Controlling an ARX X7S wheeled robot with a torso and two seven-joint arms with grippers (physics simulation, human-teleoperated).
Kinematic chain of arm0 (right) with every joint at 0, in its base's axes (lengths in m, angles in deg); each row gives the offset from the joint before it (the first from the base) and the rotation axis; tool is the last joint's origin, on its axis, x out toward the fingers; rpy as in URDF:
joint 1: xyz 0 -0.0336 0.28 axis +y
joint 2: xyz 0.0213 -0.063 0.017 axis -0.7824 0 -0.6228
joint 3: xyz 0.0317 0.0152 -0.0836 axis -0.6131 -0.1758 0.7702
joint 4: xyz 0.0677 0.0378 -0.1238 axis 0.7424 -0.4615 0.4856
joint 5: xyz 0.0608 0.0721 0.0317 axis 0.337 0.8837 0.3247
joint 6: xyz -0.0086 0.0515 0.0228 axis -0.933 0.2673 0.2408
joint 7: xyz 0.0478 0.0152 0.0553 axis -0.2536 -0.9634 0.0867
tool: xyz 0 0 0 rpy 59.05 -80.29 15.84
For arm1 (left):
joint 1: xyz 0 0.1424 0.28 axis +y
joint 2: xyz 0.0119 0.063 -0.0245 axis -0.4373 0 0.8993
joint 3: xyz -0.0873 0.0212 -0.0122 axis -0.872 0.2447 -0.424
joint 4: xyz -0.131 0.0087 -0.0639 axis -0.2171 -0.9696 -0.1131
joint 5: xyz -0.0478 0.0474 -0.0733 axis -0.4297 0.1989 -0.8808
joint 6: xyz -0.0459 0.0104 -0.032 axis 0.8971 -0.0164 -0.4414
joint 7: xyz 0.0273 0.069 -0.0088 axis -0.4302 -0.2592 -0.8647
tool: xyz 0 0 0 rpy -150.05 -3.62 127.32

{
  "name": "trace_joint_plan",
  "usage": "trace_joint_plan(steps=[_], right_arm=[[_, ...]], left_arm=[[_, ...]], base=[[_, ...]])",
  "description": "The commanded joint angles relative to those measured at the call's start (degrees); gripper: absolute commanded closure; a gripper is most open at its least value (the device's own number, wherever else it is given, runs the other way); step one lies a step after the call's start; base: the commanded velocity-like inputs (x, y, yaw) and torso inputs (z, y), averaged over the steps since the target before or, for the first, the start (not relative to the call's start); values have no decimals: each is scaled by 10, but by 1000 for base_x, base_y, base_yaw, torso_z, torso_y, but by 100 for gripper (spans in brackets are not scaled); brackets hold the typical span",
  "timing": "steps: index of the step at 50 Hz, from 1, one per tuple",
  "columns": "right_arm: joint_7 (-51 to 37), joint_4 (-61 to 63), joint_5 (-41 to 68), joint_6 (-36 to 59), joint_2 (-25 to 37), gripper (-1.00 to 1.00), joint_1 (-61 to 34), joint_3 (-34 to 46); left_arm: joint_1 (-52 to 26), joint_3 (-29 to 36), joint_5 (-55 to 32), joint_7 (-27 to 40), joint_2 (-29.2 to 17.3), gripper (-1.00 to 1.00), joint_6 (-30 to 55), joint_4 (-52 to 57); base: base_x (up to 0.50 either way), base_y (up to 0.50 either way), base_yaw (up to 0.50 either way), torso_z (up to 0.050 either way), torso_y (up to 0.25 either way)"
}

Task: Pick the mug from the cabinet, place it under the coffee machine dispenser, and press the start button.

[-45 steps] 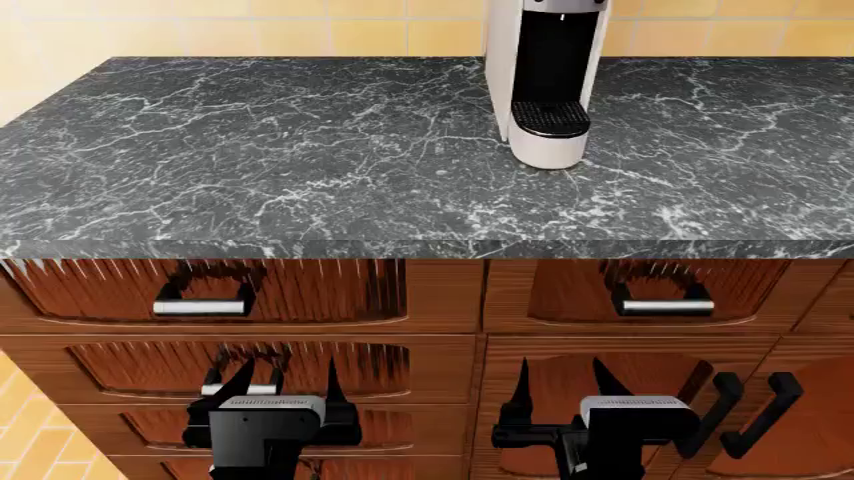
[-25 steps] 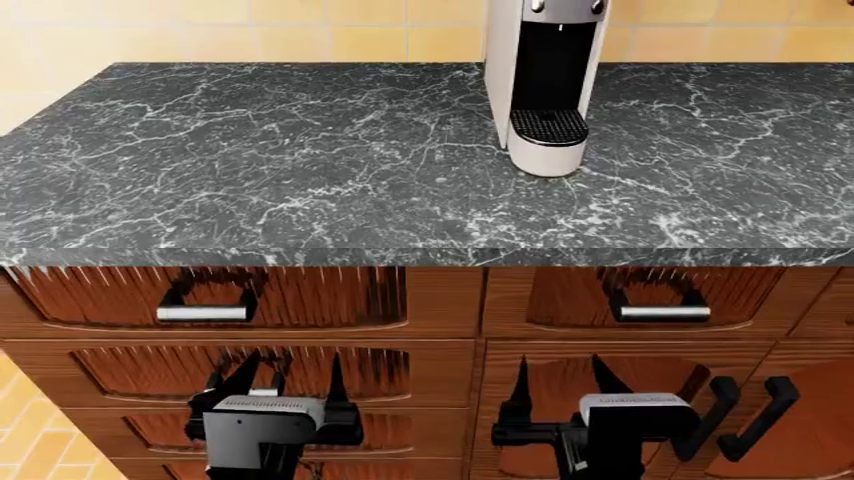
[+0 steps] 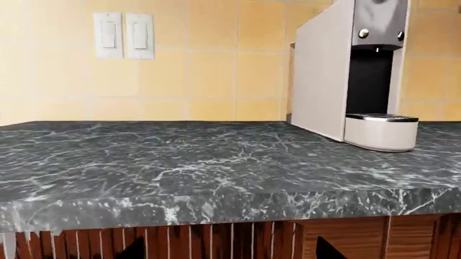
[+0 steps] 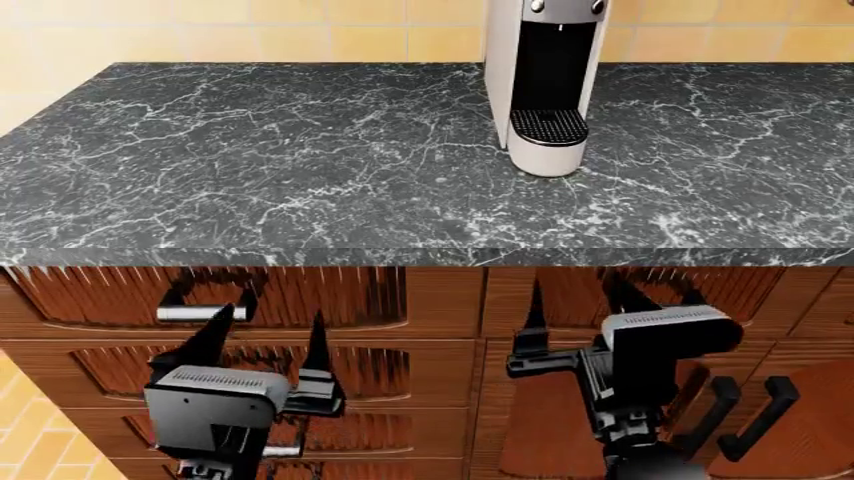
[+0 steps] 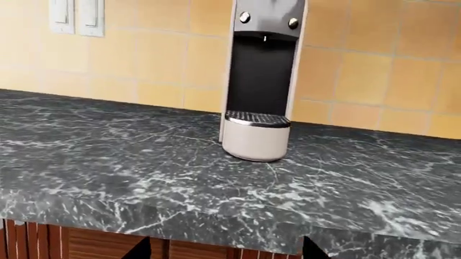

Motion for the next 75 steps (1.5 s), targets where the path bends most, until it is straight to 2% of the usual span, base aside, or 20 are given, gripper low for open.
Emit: trace_joint_plan(steps=[1,15,22,35,49,64,75], right_arm=[[11,115,8,104,41,-100,-49,-8],[16,191,29,155,62,-100,-88,-33],[11,206,35,166,69,-100,-99,-50],[5,276,63,249,87,-100,-140,-96],[-11,247,67,253,63,-100,-200,-73],[-8,271,82,259,69,-100,-185,-80],[-5,304,95,276,79,-100,-166,-90]], left_arm=[[-47,-21,-53,7,-47,-100,104,156],[-123,-41,-100,16,-60,-100,134,211],[-126,-49,-111,21,-65,-100,135,221],[-135,-76,-135,35,-74,-100,139,237],[-132,-71,-142,35,-78,-100,135,240],[-134,-63,-135,34,-82,-100,126,232],[-127,-71,-136,47,-81,-100,125,233]], base=[[0,0,0,0,0],[0,0,0,9,27],[0,0,0,41,118],[0,0,0,41,118],[0,0,0,41,118],[0,21,0,41,118],[0,486,0,23,60]])
